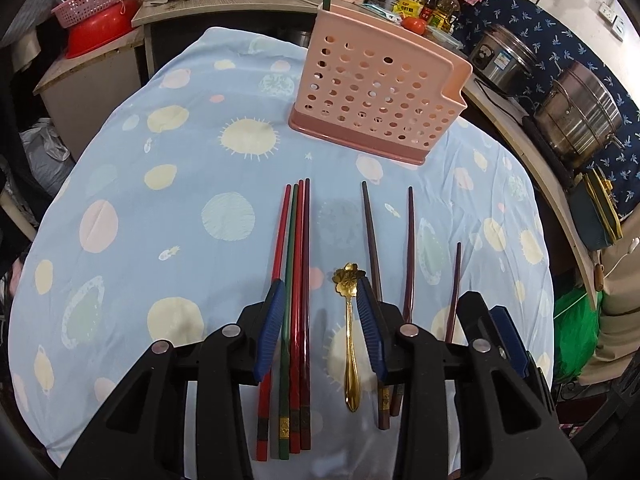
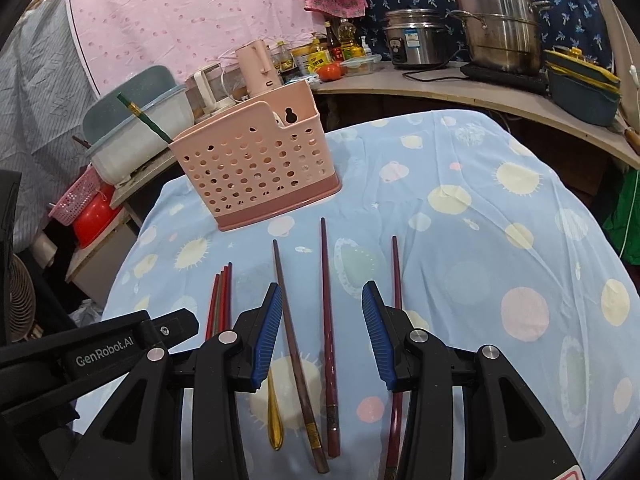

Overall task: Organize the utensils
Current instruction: 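Move both open tools back down to the remaining chopsticks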

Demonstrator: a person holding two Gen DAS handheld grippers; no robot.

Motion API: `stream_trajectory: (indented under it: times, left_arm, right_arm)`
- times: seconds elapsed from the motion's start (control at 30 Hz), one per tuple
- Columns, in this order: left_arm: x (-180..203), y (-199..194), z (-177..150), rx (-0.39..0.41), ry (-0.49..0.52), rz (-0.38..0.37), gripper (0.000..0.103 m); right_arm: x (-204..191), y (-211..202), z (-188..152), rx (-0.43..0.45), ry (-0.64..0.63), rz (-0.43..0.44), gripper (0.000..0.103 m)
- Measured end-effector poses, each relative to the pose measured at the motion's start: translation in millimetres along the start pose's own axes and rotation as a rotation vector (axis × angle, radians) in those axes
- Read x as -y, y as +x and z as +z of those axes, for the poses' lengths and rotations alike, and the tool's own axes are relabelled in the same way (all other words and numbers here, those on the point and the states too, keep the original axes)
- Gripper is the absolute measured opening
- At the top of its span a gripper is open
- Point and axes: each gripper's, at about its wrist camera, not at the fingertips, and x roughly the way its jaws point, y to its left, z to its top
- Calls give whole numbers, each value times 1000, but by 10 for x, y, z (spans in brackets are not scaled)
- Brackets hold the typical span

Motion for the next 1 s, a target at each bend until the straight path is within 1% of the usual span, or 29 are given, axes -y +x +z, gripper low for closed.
stream_trajectory:
  times: [0.07, 0.2, 0.27, 0.37, 0.5, 0.6, 0.73, 1.0]
  left_arm:
    - [-15, 14, 4, -13, -15, -11, 34]
    - [-51, 23, -2, -23, -52, -35, 34]
    - [-29, 13, -6, -16, -29, -22, 36]
    - [-26, 6, -27, 0, 14, 11, 36]
    - [-124, 42, -84, -4, 56, 59, 36]
    - [-214, 71, -145, -2, 97, 98, 36]
    - [-319, 88, -246, 6, 171, 151, 36]
    - [-464, 85, -454, -20, 232, 162, 38]
  right_arm:
    - [0, -7, -7, 12, 0, -9, 42]
    - [8, 7, -15, -3, 8, -12, 43]
    - [7, 16, -22, -17, -5, -24, 50]
    - [-16, 14, -38, -58, -55, -54, 50]
    - [78, -7, -109, -121, -97, -95, 50]
    - [187, -4, -199, -169, -95, -101, 50]
    - [287, 7, -308, -212, -94, -109, 50]
    - [318, -35, -487, -257, -91, -88, 50]
